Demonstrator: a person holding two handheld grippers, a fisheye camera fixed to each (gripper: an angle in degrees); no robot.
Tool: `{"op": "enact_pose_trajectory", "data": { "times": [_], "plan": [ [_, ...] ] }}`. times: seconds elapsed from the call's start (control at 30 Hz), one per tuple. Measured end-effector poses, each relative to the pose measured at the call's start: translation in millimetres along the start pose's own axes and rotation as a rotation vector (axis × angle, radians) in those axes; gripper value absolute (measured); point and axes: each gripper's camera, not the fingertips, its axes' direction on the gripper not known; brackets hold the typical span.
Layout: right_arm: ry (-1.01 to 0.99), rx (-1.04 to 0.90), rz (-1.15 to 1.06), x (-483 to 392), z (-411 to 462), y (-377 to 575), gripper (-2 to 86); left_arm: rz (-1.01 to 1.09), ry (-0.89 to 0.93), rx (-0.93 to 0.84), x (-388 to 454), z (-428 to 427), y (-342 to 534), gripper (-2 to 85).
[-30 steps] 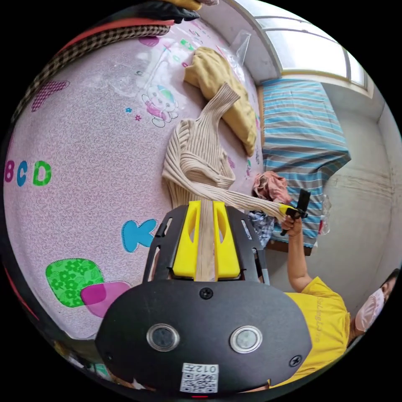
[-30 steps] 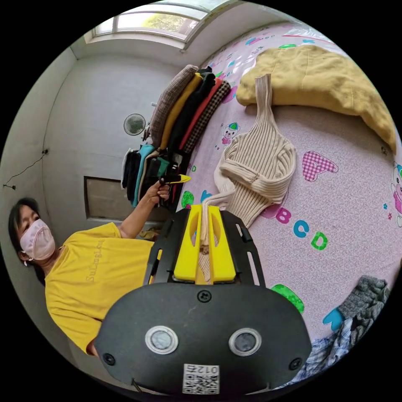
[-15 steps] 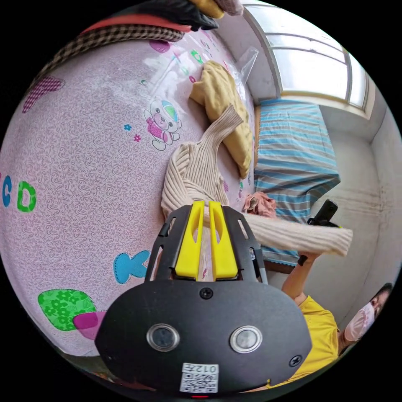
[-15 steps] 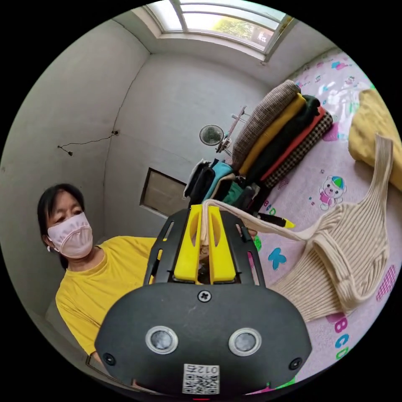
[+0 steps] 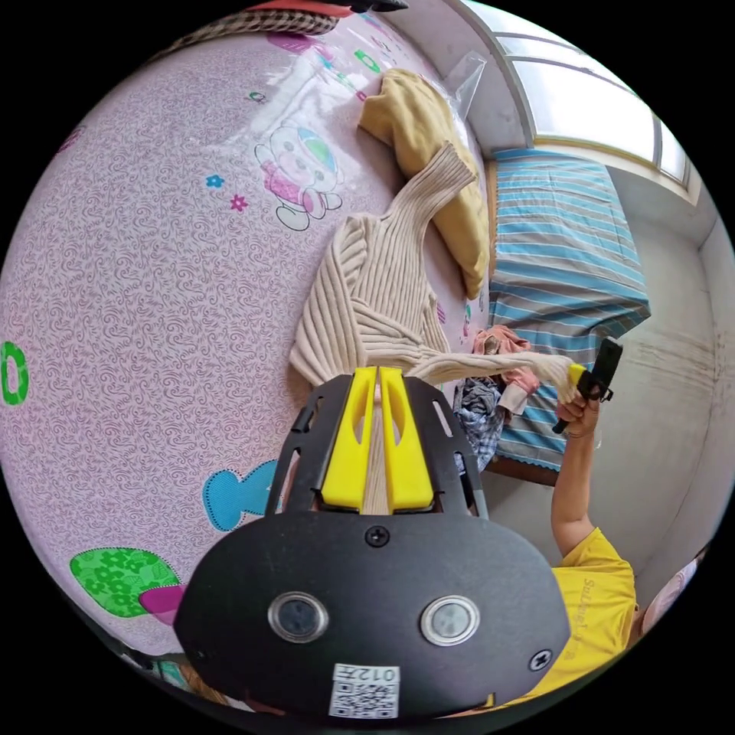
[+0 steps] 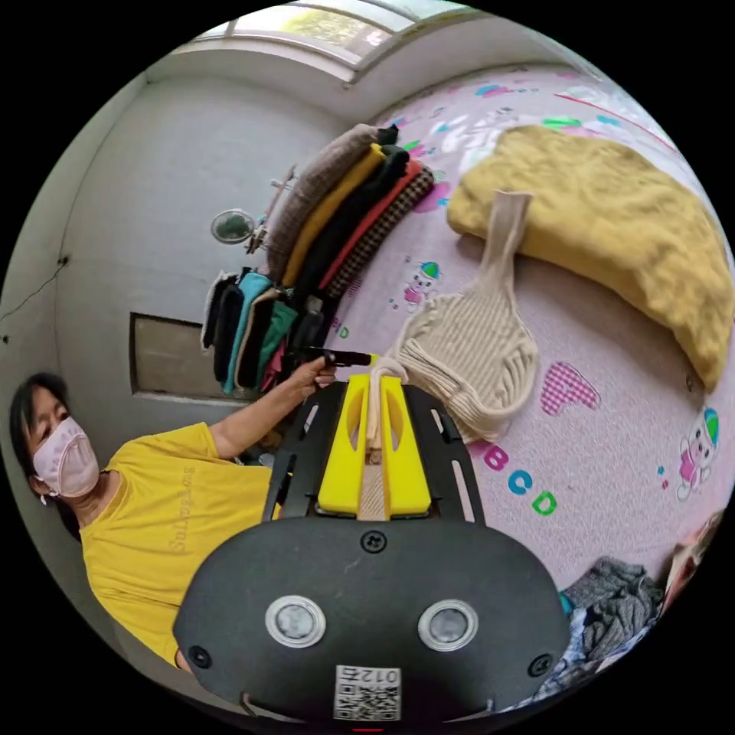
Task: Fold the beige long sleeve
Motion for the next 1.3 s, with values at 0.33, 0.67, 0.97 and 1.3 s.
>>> {"op": "enact_pose_trajectory", "data": {
  "times": [0.33, 0.67, 0.97, 1.3],
  "plan": [
    [-0.062, -0.130, 0.114, 70.0, 25.7, 45.5, 2.2, 0.264, -0.328, -0.078, 47.7, 47.4, -17.1, 0.3],
    [-0.194, -0.191, 0.060, 75.4, 51.0, 80.1, 2.2, 0.453, -0.578, -0.219, 41.8, 128.7, -2.9, 0.4],
    [-0.193, -0.057, -0.185, 26.4, 16.4, 40.7, 2.2, 0.170, -0.125, 0.149, -68.3, 38.1, 26.6, 1.3],
    [-0.176, -0.163, -0.206, 24.1, 35.0, 22.6, 1.9, 0.972, -0.456, -0.305, 22.7, 135.8, 81.4, 6.8]
  ]
}}
